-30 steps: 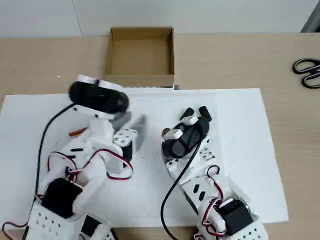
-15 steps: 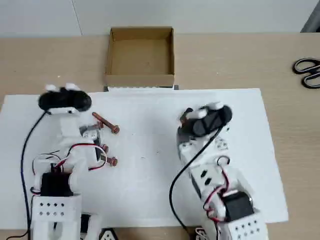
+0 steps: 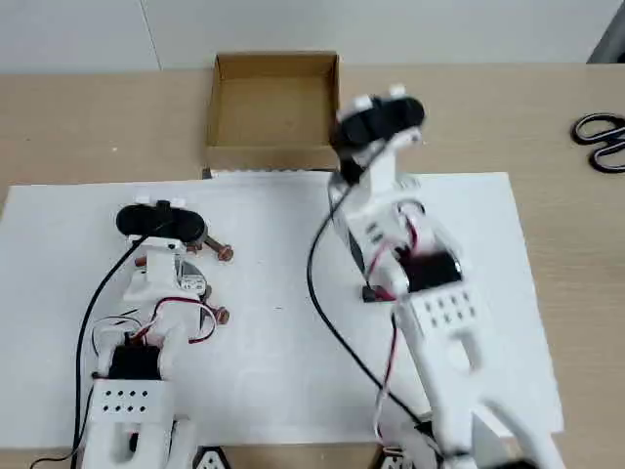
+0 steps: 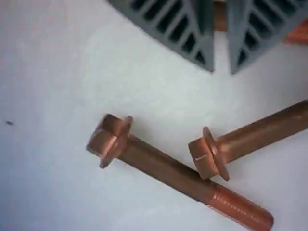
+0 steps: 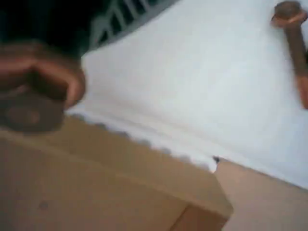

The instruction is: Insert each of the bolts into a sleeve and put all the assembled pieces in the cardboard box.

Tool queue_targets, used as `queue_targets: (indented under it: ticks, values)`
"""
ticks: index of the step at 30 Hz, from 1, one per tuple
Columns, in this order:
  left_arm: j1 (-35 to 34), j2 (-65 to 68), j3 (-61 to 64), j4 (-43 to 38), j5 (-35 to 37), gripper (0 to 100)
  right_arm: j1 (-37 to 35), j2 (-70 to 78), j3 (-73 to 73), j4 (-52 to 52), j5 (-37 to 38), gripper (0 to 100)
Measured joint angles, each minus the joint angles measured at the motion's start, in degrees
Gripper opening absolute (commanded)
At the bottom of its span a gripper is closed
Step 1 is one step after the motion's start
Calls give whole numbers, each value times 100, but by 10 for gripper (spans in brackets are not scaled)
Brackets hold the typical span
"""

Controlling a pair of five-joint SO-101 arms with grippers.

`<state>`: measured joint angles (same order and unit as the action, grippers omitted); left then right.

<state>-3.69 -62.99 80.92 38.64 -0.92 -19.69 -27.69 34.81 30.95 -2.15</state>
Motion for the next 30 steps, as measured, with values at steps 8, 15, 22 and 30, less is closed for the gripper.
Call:
queue_targets:
  ticks: [8,15,22,30]
  values:
    - [0,0,448,-580,-18,6,53,2637,-2338,-352,123,2]
    - [0,0,448,-615,-18,6,237,4826,-4835,-360,123,3]
    - [0,0,448,-615,-18,6,202,6242,-6251,-360,396,5]
    - [0,0,448,-615,-18,6,62,6585,-6400,88,580,189]
